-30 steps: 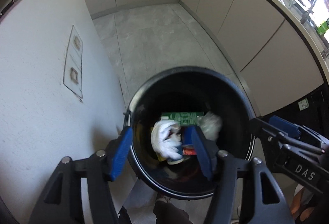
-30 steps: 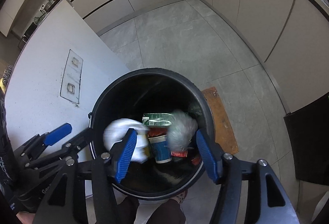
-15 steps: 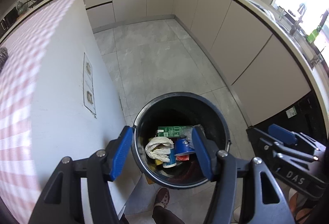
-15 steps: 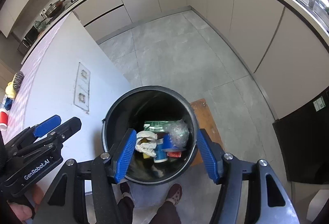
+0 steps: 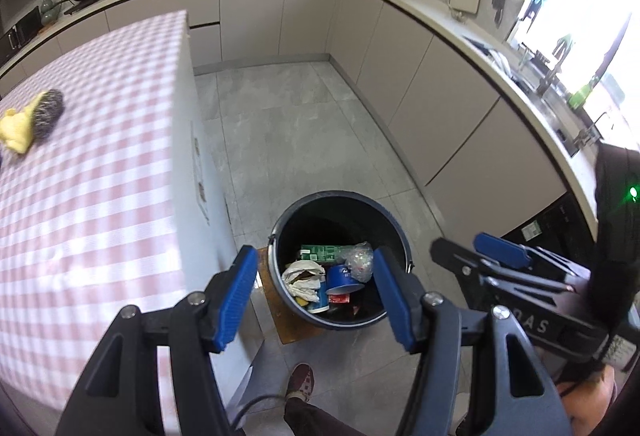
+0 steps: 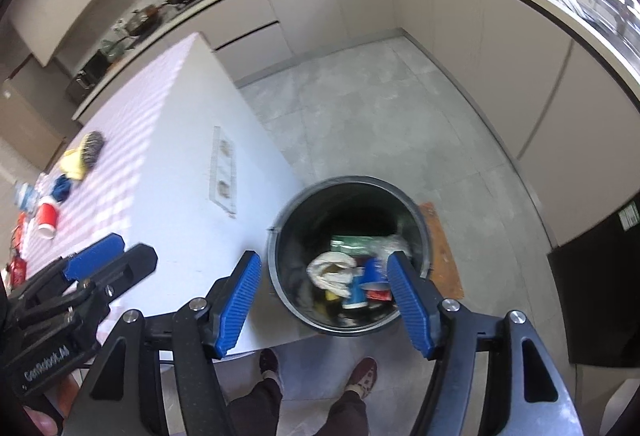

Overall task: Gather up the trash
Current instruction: 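Move both tools back toward the red cup and steel wool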

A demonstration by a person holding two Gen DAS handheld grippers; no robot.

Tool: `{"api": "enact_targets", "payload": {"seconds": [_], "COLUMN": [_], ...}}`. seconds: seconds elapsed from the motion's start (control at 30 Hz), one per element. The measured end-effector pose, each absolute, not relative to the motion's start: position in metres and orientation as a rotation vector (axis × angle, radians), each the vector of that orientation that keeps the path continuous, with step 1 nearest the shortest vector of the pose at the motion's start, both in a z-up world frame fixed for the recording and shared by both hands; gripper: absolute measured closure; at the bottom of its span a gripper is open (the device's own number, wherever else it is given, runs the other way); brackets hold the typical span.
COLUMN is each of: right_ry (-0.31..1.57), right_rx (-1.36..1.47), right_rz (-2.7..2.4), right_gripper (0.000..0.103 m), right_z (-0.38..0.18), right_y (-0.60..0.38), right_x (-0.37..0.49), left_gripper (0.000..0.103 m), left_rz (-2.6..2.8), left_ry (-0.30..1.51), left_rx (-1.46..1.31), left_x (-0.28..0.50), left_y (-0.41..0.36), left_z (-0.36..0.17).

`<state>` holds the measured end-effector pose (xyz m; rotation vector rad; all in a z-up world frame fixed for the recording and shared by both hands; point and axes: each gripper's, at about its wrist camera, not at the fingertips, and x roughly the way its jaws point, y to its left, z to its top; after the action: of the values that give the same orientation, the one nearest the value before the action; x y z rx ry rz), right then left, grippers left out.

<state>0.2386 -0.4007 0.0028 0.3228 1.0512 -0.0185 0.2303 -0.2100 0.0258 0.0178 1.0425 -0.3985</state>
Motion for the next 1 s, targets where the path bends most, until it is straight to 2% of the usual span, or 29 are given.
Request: {"api": "enact_targets", "payload": {"seconds": [0.4,1.0], "right_ry": [0.97,0.927], "right_rx": [0.272,0.226], "right_rz": [0.198,0.277], "right_gripper": [0.033,0.032], "right_z": [0.044,0.054], "right_y": [-0.286,-0.09], "right_x": [0.255,0.319], "left_gripper": [0.038,0.038], "left_rz": [-0.258,0.005], "left_ry": [0.976,0.908], "left_rx": [-0.055,-0.125], "left_x": [0.219,0.268], "left_y": [-0.101,0.118], "left_z": [0.049,0.042]}}
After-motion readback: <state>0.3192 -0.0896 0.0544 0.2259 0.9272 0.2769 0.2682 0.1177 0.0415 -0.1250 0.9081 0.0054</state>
